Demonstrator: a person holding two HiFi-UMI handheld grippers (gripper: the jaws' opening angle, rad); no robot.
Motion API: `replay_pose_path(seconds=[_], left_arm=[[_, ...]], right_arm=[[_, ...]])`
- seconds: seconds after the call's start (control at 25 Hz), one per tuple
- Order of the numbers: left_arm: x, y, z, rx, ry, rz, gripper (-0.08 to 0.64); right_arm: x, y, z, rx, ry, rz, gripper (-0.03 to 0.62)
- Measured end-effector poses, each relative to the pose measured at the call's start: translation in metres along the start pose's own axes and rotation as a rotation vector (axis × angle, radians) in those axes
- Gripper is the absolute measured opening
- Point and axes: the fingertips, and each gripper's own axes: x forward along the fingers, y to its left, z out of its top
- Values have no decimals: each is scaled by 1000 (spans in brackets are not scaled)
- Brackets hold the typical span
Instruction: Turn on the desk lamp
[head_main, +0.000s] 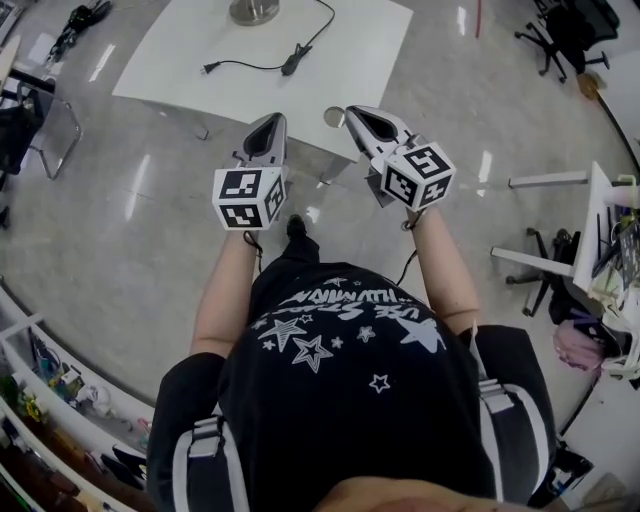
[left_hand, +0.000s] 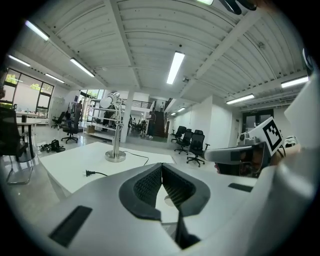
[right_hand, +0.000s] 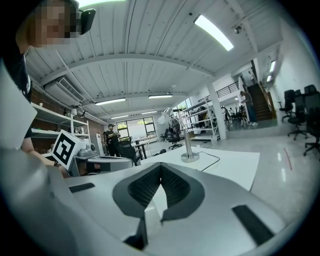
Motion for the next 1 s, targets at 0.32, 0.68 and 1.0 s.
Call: replay_pose_path(seconds=[0.32, 0.68, 1.0], left_arm=[[28, 44, 4, -5, 24, -24, 11], [50, 72, -2, -13, 53, -88, 11], [54, 78, -11, -27, 59, -81, 11]], right_arm=[[46, -10, 16, 5, -4, -49, 5], [72, -16, 12, 37, -3, -122, 5], [77, -25, 13, 33, 1, -127, 5]])
